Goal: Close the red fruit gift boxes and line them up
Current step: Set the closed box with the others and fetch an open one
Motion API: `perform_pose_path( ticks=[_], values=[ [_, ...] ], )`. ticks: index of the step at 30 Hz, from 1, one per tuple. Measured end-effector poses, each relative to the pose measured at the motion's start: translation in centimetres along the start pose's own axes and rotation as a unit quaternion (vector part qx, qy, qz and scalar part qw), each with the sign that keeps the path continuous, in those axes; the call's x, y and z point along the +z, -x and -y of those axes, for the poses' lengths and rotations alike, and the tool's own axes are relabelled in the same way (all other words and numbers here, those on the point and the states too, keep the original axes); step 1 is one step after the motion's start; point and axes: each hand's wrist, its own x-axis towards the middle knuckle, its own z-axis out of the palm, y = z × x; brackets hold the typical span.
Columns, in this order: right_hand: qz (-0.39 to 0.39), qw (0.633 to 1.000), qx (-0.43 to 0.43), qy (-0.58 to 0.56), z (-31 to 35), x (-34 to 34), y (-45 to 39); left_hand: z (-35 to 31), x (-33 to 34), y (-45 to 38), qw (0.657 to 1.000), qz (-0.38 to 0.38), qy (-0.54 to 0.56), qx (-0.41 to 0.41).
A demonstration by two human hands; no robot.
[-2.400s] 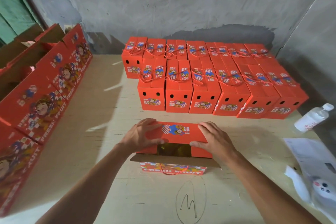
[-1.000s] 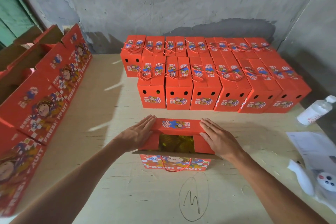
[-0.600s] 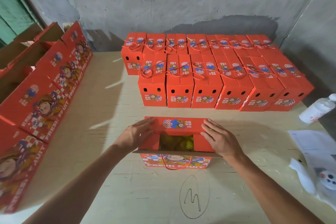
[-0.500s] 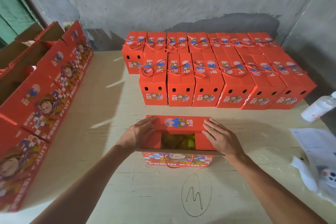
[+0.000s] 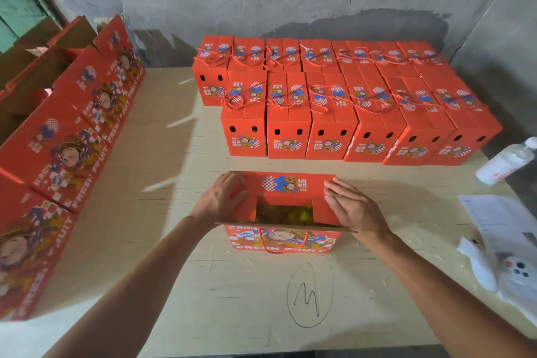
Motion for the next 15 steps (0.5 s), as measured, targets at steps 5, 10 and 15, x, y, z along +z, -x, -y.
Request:
perform_pose_path(
  ticks=[5, 10, 15],
  values=[
    [0.074, 0.994, 0.077, -0.007, -0.2, -0.5, -0.1, -0.1, -0.2, 0.1, 0.997, 0.06, -0.02, -0.041],
    [0.203, 0.927, 0.313, -0.03, 1.1, -1.9, -0.9, -0.3, -1.2, -0.1, 0.994, 0.06, -0.079, -0.039],
    [0.34, 0.79, 0.473, -0.191, 2.0, -4.1, -3.4, -0.2, -1.8, 0.4, 0.985, 0.067, -0.156, -0.028]
  ],
)
